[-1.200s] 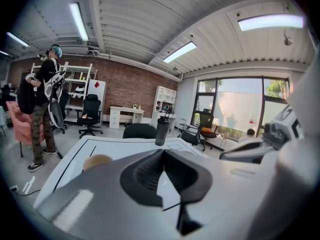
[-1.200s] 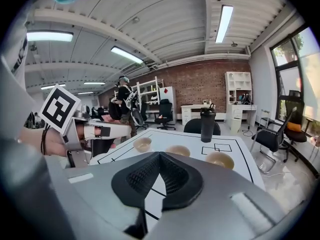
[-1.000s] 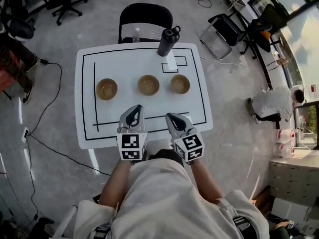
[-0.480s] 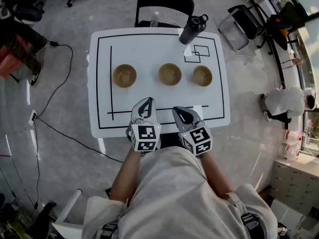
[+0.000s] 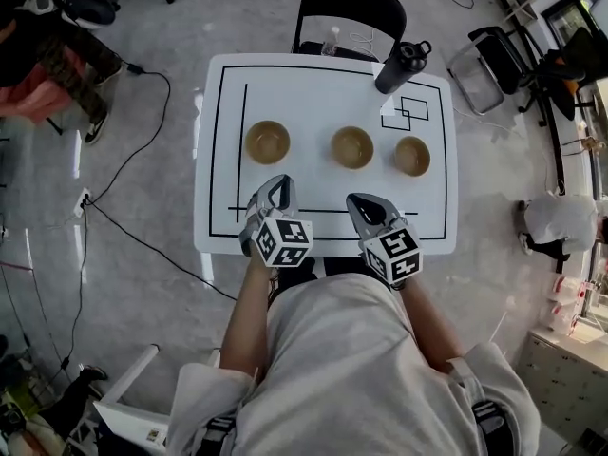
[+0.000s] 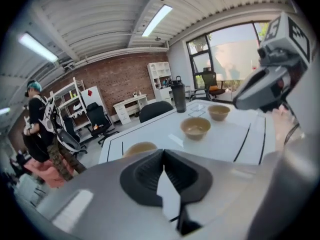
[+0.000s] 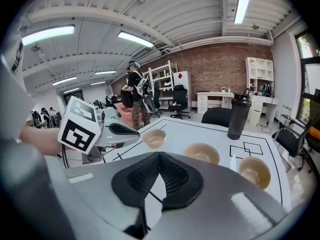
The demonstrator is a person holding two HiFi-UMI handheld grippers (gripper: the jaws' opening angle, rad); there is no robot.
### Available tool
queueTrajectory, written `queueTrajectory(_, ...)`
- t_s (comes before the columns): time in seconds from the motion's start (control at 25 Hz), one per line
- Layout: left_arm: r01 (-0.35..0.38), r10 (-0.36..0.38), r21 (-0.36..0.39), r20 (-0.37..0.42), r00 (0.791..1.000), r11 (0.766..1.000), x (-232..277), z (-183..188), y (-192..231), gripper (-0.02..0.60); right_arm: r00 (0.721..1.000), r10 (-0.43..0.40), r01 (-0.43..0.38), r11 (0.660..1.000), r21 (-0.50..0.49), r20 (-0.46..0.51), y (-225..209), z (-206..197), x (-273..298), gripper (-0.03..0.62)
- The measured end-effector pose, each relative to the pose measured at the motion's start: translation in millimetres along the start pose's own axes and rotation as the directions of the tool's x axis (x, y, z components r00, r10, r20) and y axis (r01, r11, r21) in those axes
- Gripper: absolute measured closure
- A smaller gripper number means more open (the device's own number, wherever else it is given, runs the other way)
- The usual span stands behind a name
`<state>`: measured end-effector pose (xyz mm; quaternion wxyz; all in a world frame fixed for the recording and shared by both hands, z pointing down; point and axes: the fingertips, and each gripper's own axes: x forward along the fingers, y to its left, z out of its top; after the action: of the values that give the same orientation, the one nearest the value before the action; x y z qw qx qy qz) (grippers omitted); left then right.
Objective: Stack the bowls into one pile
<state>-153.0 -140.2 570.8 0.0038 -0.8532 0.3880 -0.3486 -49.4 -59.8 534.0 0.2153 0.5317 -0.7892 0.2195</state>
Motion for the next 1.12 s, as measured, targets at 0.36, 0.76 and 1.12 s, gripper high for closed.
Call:
queueTrajectory(0.36, -0.083, 0.101, 0.162, -0.107, 0.989, 0.983, 20, -20, 17, 0.578, 0.999, 0.051, -0.051, 0.999, -0.012, 0.001, -9, 3, 4, 0.594)
queueTrajectory(0.76, -0.137, 0.187, 0.263, -0.178, 0.966, 0.955, 43, -37, 31, 0.578, 0.999, 0.036, -0.036, 0.999, -0.012, -0.003, -28, 1, 0, 0.594)
queueTrajectory(1.12, -0.031, 0.115, 0.307, -0.258, 0.959, 0.951, 65, -49, 25, 0.488, 1.0, -0.007, 0.008, 1.0, 0.025, -0.009, -54, -5, -8, 0.594)
